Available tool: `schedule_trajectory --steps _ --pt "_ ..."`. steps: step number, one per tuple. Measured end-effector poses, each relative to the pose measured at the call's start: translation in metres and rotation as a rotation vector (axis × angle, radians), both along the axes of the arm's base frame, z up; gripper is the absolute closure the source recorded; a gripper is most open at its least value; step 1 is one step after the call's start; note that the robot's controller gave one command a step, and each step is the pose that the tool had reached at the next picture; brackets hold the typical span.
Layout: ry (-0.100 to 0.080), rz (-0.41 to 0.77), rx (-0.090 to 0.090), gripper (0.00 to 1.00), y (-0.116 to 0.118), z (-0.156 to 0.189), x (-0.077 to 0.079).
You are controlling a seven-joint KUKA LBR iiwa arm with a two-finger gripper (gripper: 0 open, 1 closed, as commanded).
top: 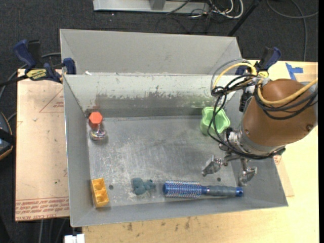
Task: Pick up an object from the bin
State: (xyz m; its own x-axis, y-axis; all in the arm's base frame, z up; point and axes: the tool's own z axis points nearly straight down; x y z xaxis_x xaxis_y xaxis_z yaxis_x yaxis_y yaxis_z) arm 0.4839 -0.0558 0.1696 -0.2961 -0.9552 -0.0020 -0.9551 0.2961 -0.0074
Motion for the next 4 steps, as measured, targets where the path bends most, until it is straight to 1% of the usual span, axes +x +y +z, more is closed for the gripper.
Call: schedule_trajectory --steps 1,2,3,4 --pt "-0.012 0.183 -0.003 0.00 0.012 -0.081 0.004" --pt "-0.002 -0.055 0.000 0.00 0.029 -0.072 0.001" --pt "0.006 -0.122 0.004 0.00 0.057 -0.052 -0.005" --pt "-0.020 0.133 0.005 0.00 0.071 -0.094 0.003"
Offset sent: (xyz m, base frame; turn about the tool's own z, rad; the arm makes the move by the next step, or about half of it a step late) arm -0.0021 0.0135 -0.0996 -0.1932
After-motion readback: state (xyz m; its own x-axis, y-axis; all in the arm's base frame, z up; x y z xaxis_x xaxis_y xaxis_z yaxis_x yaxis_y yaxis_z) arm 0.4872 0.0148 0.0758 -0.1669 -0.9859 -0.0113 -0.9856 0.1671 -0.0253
